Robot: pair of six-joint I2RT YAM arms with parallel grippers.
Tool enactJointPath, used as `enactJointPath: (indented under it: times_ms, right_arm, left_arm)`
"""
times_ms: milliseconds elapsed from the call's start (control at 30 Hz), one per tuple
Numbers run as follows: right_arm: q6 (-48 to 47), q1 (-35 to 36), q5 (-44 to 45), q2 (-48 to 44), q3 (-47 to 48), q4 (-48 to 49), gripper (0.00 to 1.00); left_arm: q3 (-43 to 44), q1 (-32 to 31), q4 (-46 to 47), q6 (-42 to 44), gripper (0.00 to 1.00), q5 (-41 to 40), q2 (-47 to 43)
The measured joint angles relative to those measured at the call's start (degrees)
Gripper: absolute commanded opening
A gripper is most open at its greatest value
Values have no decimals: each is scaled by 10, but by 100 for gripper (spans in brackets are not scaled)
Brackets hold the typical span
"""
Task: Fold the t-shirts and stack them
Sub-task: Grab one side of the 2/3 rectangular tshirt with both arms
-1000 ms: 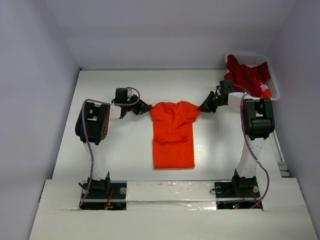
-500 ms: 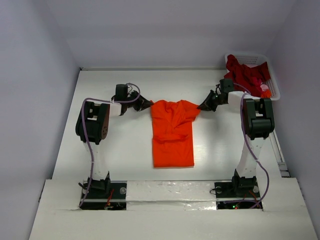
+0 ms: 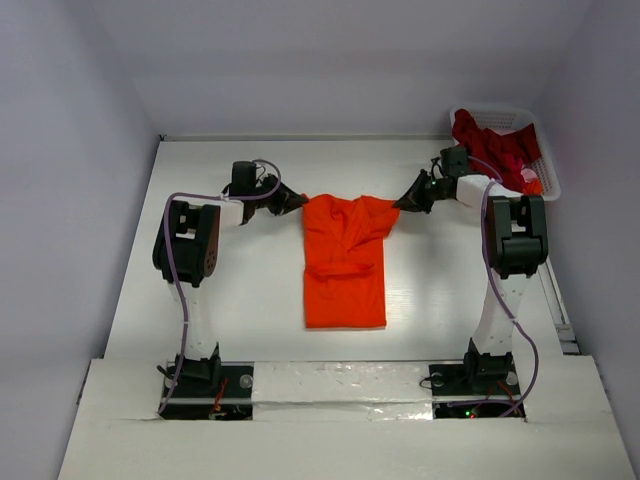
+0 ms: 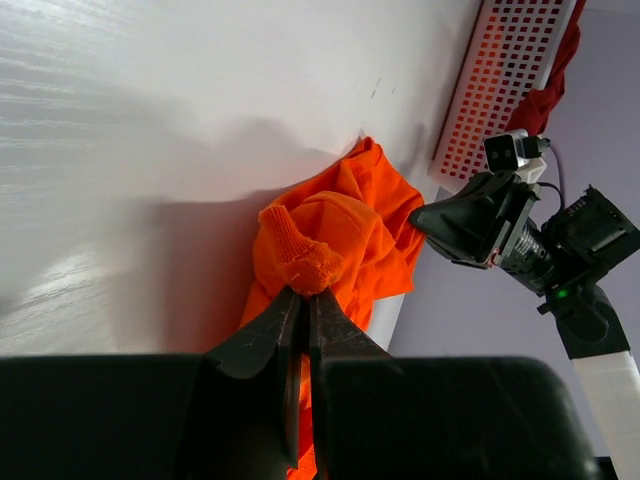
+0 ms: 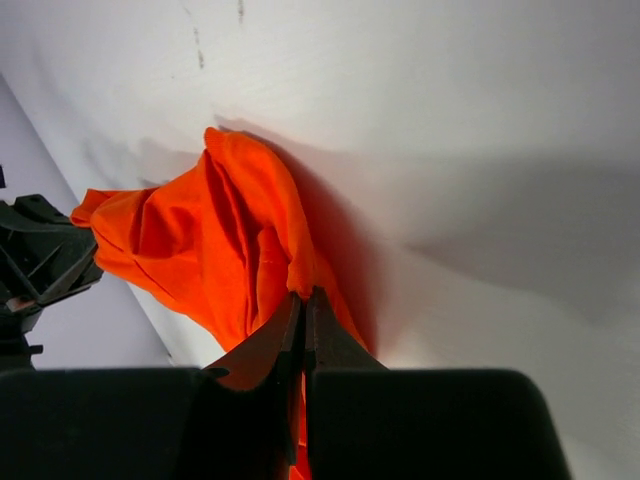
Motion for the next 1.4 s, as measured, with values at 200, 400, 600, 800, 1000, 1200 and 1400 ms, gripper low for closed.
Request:
enactJointPath:
  times_ms: [200, 400, 600, 800, 1000, 1200, 1400]
  right_arm:
    - [-1, 0, -12, 0, 10, -1, 0]
    - [-1, 2, -14, -1, 10, -8, 0]
    - [-1, 9, -19, -24, 9, -23, 0]
    - [-1, 25, -28, -69, 4, -30, 0]
    - [-5, 34, -33, -96, -23, -30, 0]
    - [-7, 37, -34, -104, -58, -35, 0]
    - [-7, 38, -36, -139, -84, -38, 0]
  left_arm:
    - [23, 0, -15, -2, 0, 6, 0]
    - [28, 0, -52, 7, 0, 7, 0]
    - [28, 0, -99, 21, 0, 5, -10]
    - [28, 0, -139, 36, 0, 5, -48]
    - [30, -1, -165, 51, 0, 5, -76]
    - [30, -1, -191, 68, 0, 1, -79]
    - [30, -1, -217, 86, 0, -2, -90]
